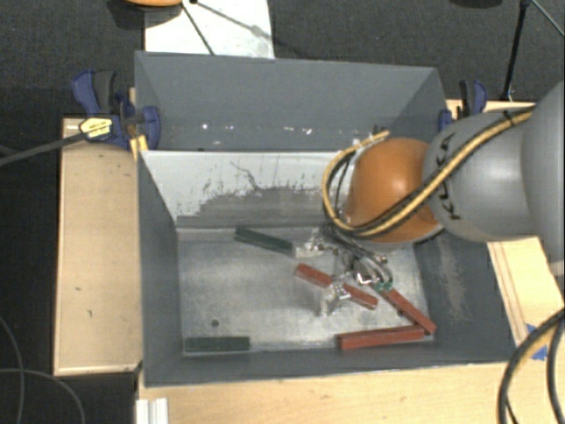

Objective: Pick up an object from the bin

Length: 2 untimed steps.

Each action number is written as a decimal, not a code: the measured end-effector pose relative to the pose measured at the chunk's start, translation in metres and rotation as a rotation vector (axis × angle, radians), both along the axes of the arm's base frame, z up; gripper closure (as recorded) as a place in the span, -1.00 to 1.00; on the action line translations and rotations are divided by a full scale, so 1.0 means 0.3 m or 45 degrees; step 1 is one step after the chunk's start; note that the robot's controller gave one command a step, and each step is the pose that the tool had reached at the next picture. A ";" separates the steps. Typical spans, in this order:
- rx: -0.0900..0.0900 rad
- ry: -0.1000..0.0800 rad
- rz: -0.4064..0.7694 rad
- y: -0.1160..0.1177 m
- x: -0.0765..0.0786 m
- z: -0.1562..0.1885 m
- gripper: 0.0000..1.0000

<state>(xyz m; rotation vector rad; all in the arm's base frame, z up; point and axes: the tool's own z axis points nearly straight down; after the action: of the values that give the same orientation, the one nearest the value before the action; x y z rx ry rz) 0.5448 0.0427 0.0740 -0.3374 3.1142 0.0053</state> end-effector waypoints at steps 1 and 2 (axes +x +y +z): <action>0.008 -0.006 -0.549 -0.088 0.078 0.006 1.00; 0.008 -0.006 -0.551 -0.088 0.078 0.006 1.00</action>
Offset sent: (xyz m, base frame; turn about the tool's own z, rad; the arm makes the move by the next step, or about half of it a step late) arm 0.0000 0.0000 0.0000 0.0000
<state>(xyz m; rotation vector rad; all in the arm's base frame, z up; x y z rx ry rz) 0.5681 0.0162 0.0758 0.3383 3.1081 0.0107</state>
